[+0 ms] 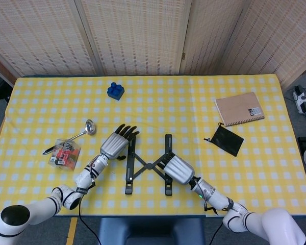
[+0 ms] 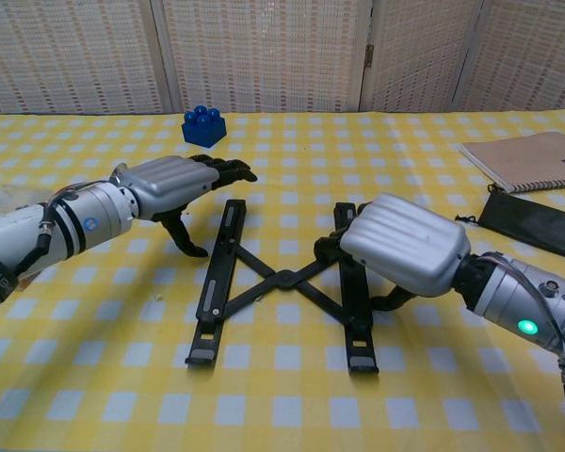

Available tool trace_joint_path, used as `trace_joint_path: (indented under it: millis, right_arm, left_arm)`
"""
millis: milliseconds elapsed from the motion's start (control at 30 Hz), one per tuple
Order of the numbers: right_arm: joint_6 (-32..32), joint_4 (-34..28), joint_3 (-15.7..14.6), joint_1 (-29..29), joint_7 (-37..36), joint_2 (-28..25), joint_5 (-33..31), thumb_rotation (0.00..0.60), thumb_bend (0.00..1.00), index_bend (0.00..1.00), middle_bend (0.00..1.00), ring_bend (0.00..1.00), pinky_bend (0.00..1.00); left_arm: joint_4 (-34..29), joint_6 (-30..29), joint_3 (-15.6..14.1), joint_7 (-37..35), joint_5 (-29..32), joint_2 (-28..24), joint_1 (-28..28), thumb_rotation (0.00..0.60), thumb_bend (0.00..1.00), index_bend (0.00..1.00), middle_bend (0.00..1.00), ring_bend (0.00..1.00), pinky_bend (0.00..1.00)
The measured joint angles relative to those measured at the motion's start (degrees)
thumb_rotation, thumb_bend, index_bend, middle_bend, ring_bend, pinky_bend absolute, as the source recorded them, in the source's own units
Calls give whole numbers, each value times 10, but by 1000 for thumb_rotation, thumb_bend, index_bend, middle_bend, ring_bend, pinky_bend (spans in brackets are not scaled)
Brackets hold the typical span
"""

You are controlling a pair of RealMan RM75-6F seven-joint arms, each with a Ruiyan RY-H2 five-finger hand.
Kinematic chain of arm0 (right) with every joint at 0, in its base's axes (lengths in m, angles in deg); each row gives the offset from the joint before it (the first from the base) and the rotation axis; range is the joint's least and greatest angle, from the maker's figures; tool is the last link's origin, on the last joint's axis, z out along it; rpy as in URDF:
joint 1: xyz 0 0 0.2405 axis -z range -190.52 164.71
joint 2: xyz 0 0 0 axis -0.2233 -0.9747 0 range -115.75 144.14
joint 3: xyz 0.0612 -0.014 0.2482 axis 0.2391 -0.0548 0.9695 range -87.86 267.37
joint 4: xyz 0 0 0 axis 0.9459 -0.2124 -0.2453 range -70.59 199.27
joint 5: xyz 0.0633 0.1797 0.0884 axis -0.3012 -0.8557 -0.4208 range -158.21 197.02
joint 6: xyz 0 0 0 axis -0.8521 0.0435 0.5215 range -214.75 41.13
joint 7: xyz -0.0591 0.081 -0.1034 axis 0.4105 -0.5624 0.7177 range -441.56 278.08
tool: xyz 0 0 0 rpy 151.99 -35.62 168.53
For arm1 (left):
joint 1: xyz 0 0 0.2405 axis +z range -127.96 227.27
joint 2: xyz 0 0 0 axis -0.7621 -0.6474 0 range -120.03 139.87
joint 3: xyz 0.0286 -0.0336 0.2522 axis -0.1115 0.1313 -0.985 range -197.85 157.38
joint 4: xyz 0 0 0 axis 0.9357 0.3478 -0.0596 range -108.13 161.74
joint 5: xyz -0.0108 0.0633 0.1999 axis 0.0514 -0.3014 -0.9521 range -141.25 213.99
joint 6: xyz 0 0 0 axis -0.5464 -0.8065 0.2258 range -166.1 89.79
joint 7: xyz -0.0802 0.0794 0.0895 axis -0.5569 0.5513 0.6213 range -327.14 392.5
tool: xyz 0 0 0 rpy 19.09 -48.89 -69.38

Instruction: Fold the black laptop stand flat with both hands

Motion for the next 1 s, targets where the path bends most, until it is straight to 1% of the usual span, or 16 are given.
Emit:
trace_joint_path:
  millis: [600,800,1000]
  right_arm:
    - [-14,14,0,-15,3,33,4,600,159,409,553,570,512]
    - [-13,14,1,-20,10,47,3,600,159,409,553,570,514]
    - [-8,14,3,-26,16,62,2,600,159,409,553,571,514]
  left_arm:
    - [-17,3,-4,-21,-3,0,-1,600,192,62,43,0,0]
    - [-40,5,-5,-36,-3,-6,0,600,192,61,43,0,0]
    - [-68,2,-7,-31,-10,-14,-2,600,193,60,43,0,0]
